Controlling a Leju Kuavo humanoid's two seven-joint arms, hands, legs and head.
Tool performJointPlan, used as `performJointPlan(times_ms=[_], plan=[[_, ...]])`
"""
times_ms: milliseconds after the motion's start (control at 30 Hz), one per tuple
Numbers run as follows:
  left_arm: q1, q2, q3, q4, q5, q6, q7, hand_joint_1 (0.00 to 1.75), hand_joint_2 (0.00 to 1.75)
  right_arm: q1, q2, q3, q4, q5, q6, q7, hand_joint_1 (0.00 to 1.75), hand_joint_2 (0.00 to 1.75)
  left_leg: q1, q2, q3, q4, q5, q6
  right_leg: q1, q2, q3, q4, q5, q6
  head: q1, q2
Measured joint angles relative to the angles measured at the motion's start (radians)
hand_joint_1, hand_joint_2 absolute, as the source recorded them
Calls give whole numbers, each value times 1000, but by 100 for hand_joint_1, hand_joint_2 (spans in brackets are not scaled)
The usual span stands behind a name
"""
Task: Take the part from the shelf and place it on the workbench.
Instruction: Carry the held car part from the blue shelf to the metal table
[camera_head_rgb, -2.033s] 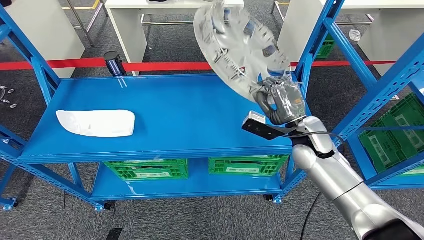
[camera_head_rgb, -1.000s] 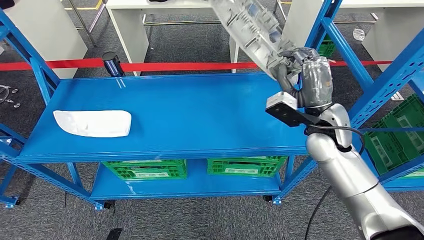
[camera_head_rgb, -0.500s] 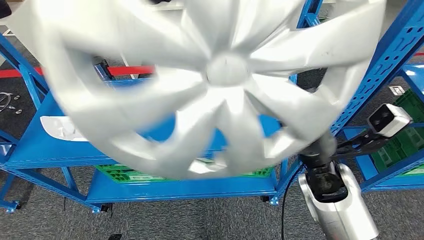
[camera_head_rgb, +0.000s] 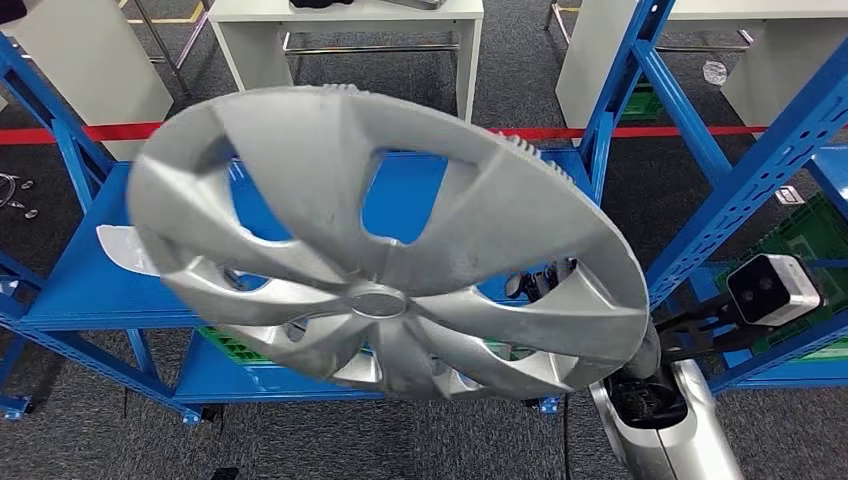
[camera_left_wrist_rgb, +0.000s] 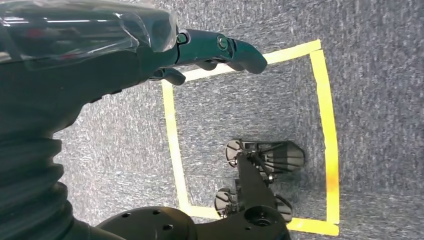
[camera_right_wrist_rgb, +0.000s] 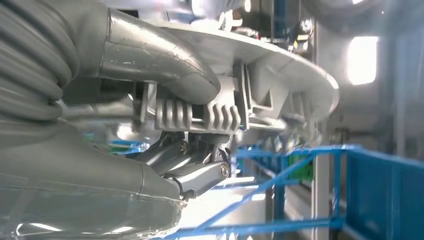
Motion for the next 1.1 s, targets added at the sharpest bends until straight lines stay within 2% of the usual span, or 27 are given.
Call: performJointPlan(times_ms=[67, 100, 133, 200, 267, 300, 367, 433, 467, 500, 533, 600, 633, 667, 767, 800, 833, 867, 933, 967, 1000, 1033, 1100], plan=[[3, -1, -1, -1, 1, -8, 0, 0, 175, 1, 2, 3, -8, 1, 16, -4, 175, 175, 1, -2, -1, 9, -4, -6, -4, -4, 63, -125, 50, 17, 0, 0], [3, -1, -2, -1, 1, -13, 0, 0, 175, 3, 3, 3, -11, 3, 24, -6, 175, 175, 0, -4, -3, 16, -8, -11, -4, -6, 95, -187, 71, 18, 0, 0], [4, -2, -3, -1, 1, -16, 0, 0, 175, 6, 4, 4, -15, 6, 31, -9, 175, 175, -1, -5, -7, 22, -10, -16, -3, -8, 116, -228, 84, 14, 0, 0], [6, -1, -6, -2, 1, -20, 0, 0, 175, 14, 7, 6, -21, 14, 44, -15, 175, 175, -2, -6, -12, 28, -10, -27, 2, -6, 123, -244, 92, -3, -1, 0], [9, 0, -9, -2, 2, -22, 1, 0, 175, 22, 10, 7, -28, 21, 53, -17, 175, 175, 1, -6, -17, 34, -12, -36, -1, -4, 121, -245, 97, -16, -1, 0], [10, 1, -10, -2, 2, -23, 1, 0, 175, 25, 11, 8, -31, 23, 56, -17, 175, 175, 3, -6, -24, 50, -26, -41, -4, -4, 121, -246, 100, -21, -3, 0], [10, 2, -11, -3, 2, -23, 1, 0, 175, 30, 14, 9, -35, 25, 58, -17, 175, 175, 8, -5, -64, 142, -86, -54, -7, -4, 119, -247, 103, -28, -6, 0], [12, 3, -12, -3, 2, -23, 1, 0, 175, 34, 17, 10, -37, 26, 58, -17, 175, 175, 14, -5, -116, 273, -149, -63, -5, -4, 115, -247, 106, -31, -7, 0], [13, 3, -13, -3, 2, -23, 1, 0, 175, 37, 18, 11, -37, 26, 59, -18, 175, 175, 17, -5, -128, 308, -160, -64, -4, -5, 113, -247, 107, -33, -7, 0], [14, 3, -15, -3, 2, -24, 1, 0, 175, 39, 19, 11, -37, 28, 60, -18, 175, 175, 18, -5, -122, 307, -153, -64, -4, -4, 112, -247, 108, -33, -7, 0], [14, 3, -16, -3, 2, -25, 1, 0, 175, 41, 19, 11, -37, 31, 62, -18, 175, 175, 18, -5, -94, 264, -130, -62, -3, -4, 112, -247, 109, -33, -7, 0], [14, 5, -19, -3, 2, -26, 1, 0, 175, 43, 20, 12, -41, 37, 69, -18, 175, 175, 16, -6, -8, 121, -79, -52, -2, -3, 114, -247, 111, -29, -7, 0], [14, 7, -20, -3, 2, -26, 1, 0, 175, 44, 20, 12, -43, 39, 72, -19, 175, 175, 13, -7, 23, 66, -66, -46, -1, -3, 113, -247, 113, -26, -6, 0], [14, 8, -21, -3, 2, -26, 1, 0, 175, 47, 21, 12, -45, 41, 76, -20, 175, 175, 10, -8, 38, 36, -62, -42, 0, -3, 112, -247, 116, -21, -6, 0], [19, 11, -24, -3, 2, -30, 1, 0, 175, 57, 23, 15, -52, 52, 88, -26, 175, 175, 4, -6, 39, 21, -51, -27, -3, -4, 106, -249, 124, -4, -6, 0], [20, 11, -24, -3, 2, -33, 1, 0, 175, 60, 23, 16, -54, 57, 92, -28, 175, 175, 5, -4, 40, 12, -42, -20, -2, -5, 100, -241, 115, -1, -6, 0], [20, 11, -25, -3, 2, -36, 1, 0, 175, 61, 23, 17, -57, 62, 96, -29, 175, 175, 7, -2, 39, 4, -32, -13, -1, -5, 88, -216, 94, -3, -5, 0], [20, 11, -25, -4, 2, -38, 1, 0, 175, 63, 23, 19, -59, 66, 99, -31, 175, 175, 9, 1, 36, -1, -24, -7, -1, -6, 69, -170, 62, -8, -4, 0], [19, 10, -25, -4, 2, -40, 1, 0, 175, 68, 23, 23, -61, 71, 103, -32, 175, 175, 6, 2, 20, 0, -13, 0, 0, -6, 24, -41, -6, -14, -3, 0], [19, 10, -25, -4, 2, -41, 1, 0, 175, 71, 23, 24, -61, 73, 104, -33, 175, 175, 5, 2, 10, 1, -8, 0, 0, -6, 12, 6, -25, -12, -3, 0], [19, 10, -25, -4, 2, -41, 1, 0, 175, 73, 23, 26, -61, 74, 104, -33, 175, 175, 4, 2, 1, 3, -2, -1, -1, -6, 17, 19, -28, -7, -3, 0], [19, 10, -25, -5, 2, -41, 1, 0, 175, 74, 22, 27, -61, 75, 105, -33, 175, 175, 5, 2, -8, 7, 2, -2, -3, -6, 42, -9, -18, 1, -3, 0], [19, 9, -25, -5, 2, -41, 1, 0, 175, 74, 23, 29, -62, 76, 105, -33, 175, 175, 5, 2, -26, 19, 9, -8, -5, -9, 132, -146, 13, 13, -3, 0]])
